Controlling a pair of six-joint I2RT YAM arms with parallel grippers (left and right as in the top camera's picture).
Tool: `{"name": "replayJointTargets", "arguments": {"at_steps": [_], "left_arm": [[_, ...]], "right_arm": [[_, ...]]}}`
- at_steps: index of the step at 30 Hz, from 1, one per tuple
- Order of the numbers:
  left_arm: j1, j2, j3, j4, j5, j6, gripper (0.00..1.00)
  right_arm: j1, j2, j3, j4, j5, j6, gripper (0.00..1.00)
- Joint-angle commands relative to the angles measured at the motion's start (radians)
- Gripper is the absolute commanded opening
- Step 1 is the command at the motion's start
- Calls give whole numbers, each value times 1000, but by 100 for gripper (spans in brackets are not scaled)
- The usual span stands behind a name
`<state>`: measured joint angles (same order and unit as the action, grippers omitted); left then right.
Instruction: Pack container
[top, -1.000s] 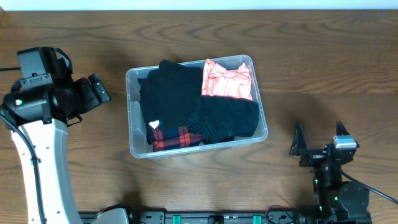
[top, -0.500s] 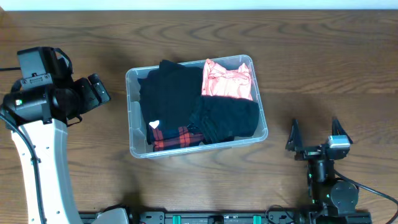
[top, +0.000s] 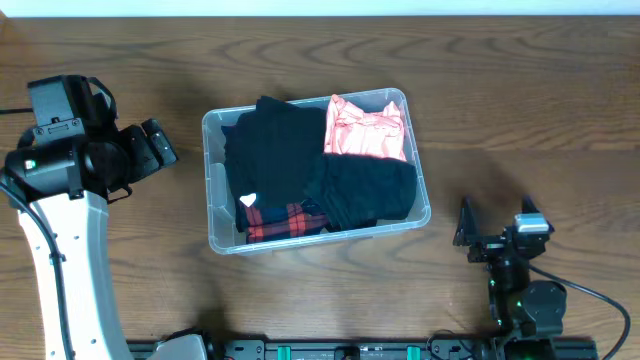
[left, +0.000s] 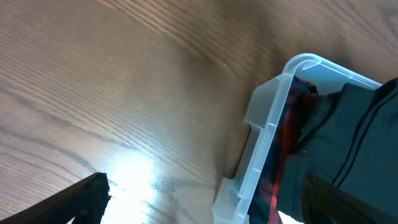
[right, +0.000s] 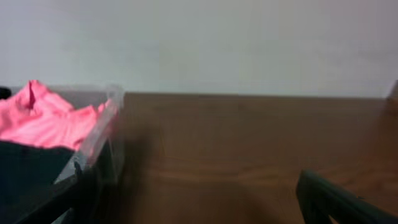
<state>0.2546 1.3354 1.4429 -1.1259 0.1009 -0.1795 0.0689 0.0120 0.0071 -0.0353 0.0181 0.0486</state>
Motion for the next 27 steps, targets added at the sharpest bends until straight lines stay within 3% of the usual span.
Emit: {"name": "replayJointTargets", "arguments": {"at_steps": [1,27], "left_arm": [[5,5,14,-3,-5,13,98],[5,5,14,-3,-5,13,98]], "right_arm": [[-10,-6,-2,-15,-12,43,99],[-10,-5,-2,-38,-30,70,99]]}}
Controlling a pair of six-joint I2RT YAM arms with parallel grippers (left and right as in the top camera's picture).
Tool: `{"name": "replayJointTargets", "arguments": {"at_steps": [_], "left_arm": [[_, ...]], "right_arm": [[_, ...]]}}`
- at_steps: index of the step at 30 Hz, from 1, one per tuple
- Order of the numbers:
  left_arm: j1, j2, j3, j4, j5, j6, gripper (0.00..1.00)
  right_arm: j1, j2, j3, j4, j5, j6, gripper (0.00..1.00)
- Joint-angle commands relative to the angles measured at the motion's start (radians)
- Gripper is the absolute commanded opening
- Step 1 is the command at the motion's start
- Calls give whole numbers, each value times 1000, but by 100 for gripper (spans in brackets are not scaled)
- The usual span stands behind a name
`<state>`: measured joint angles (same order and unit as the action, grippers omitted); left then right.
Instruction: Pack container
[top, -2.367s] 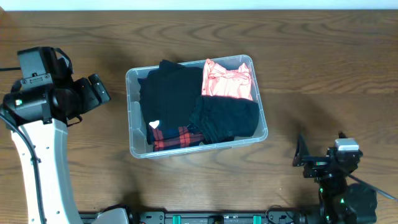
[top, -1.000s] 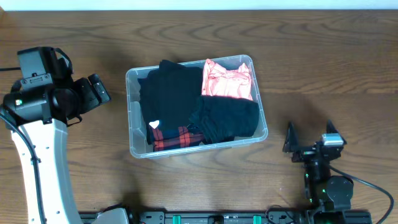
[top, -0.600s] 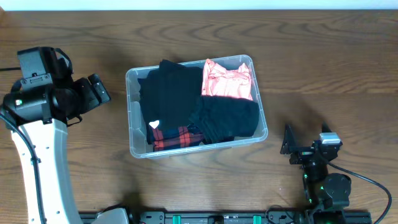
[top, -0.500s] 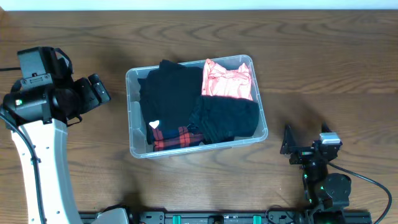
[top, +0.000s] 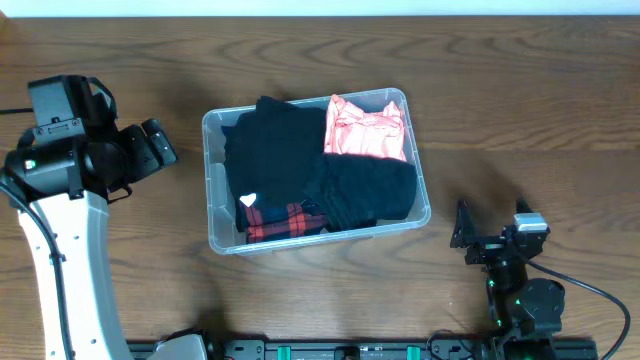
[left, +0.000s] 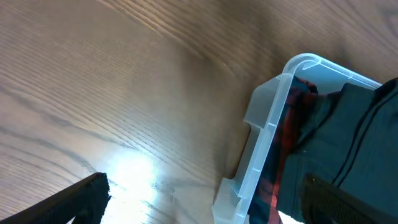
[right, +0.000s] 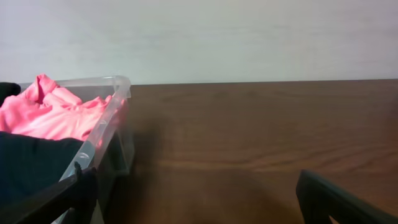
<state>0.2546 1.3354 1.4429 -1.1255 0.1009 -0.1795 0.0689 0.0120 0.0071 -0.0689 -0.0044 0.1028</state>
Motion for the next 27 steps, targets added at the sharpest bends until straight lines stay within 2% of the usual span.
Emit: {"name": "replayJointTargets", "arguments": {"at_steps": [1,10,14,18,27], "left_arm": [[5,5,14,-3,-5,13,98],[2,-18,14,-18,-8,13,98],[1,-84,-6,147,24,26,98],[1,-198,-58,332,146,147,98],[1,-526,-218,545,153,188,98]], "right_arm": [[-10,-5,-2,-4,-8,16,99],[-10,-5,-2,-4,-8,16,99],[-10,-5,-2,-4,-8,16,99],[-10,-5,-2,-4,-8,16,99],[-10,-5,-2,-4,-8,16,99]]}}
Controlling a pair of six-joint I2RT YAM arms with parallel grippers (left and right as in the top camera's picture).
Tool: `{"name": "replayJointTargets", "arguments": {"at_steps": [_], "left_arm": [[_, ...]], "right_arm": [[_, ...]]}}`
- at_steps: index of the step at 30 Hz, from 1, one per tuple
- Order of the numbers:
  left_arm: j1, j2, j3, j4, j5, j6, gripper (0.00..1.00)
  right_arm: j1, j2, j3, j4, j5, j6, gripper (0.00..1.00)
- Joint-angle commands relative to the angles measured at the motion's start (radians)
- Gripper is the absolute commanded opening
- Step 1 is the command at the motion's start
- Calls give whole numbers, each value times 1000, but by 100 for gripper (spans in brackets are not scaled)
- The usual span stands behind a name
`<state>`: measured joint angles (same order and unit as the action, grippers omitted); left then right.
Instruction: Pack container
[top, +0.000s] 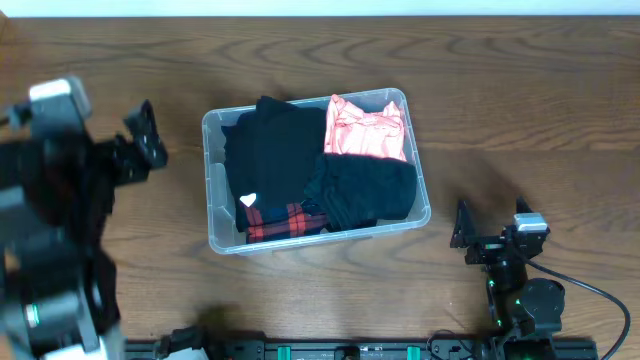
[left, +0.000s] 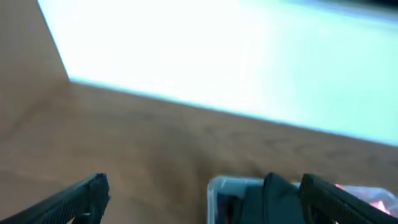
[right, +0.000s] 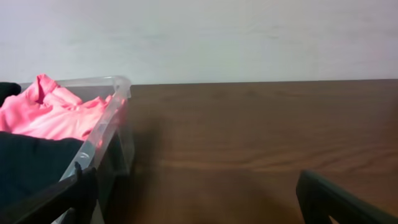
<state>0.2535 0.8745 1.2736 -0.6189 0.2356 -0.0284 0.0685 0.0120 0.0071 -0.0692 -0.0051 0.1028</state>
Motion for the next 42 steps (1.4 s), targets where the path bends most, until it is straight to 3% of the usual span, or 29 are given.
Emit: {"name": "replayJointTargets", "arguments": {"at_steps": [1,11,25,42], "left_arm": [[2,-90,-71,63,18,38,98],[-103,-345,-345,228,26,74,98],[-172,-593,-792,734,26,73,98],[-183,-777,-917,795,14,78,98]], "right_arm": [[-10,-5,-2,-4,-7,16,99],[-10,-5,-2,-4,-7,16,99],[-10,-5,-2,-4,-7,16,99],[-10,-5,-2,-4,-7,16,99]]}}
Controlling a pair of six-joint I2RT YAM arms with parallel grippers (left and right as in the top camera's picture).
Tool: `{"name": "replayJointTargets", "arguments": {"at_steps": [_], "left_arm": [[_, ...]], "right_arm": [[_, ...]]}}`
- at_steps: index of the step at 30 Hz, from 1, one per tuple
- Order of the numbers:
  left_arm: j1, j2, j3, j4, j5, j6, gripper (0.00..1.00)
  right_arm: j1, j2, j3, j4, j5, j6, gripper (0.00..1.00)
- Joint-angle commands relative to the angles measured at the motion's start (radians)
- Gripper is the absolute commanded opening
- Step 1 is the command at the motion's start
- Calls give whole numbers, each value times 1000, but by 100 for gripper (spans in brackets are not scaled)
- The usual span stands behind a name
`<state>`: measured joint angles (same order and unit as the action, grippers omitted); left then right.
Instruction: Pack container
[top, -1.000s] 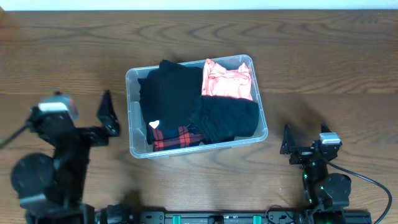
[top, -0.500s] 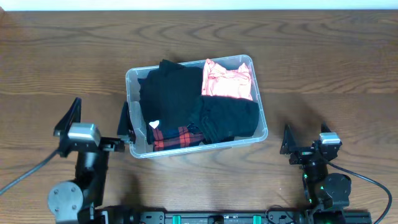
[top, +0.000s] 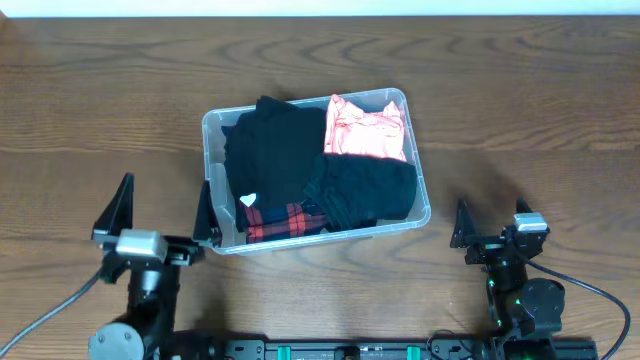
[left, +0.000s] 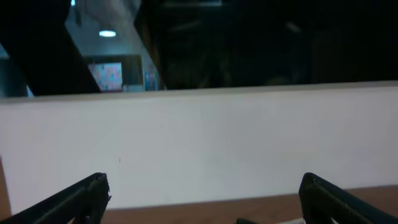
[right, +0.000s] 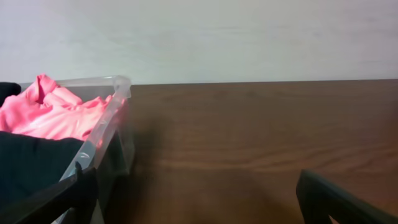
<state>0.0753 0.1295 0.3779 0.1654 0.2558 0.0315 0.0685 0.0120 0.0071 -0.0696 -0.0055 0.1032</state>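
A clear plastic container (top: 414, 160) stands mid-table, filled with folded clothes: a black garment (top: 268, 150), a pink one (top: 365, 129), a dark one (top: 365, 190) and a red plaid piece (top: 280, 221). My left gripper (top: 163, 212) rests low at the table's front left, open and empty, just left of the container's front corner. The left wrist view faces a white wall. At the front right my right gripper (top: 492, 215) stands open and empty; its wrist view shows the container's wall (right: 106, 134) and the pink garment (right: 46, 112).
Bare wooden table (top: 520, 110) surrounds the container on all sides. A white wall (right: 249, 37) runs behind the table's far edge. The arms' bases and cables sit along the front edge.
My left arm has dropped from its raised pose at the left to a low rest at the front left, with its camera now facing the wall. The right gripper and the clothes stayed put.
At first my left arm stood raised at the table's left, its open gripper pointing at the container's left corner, and the right gripper shifted slightly at the front right. Then the left arm was swinging upward. Now both grippers rest open at the front edge, the container full.
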Motion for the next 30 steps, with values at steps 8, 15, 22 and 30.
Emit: {"name": "replayJointTargets", "arguments": {"at_steps": [8,15,22,30], "left_arm": [[-5,-80,-130,166,-6,18,98],[-5,-129,-231,195,-11,18,98],[-6,-128,-264,211,-18,18,98],[-6,-128,-316,211,-59,17,98]], "right_arm": [[-10,-5,-2,-3,-6,15,99],[-10,-5,-2,-3,-6,16,99],[-10,-5,-2,-3,-6,15,99],[-10,-5,-2,-3,-6,15,99]]}}
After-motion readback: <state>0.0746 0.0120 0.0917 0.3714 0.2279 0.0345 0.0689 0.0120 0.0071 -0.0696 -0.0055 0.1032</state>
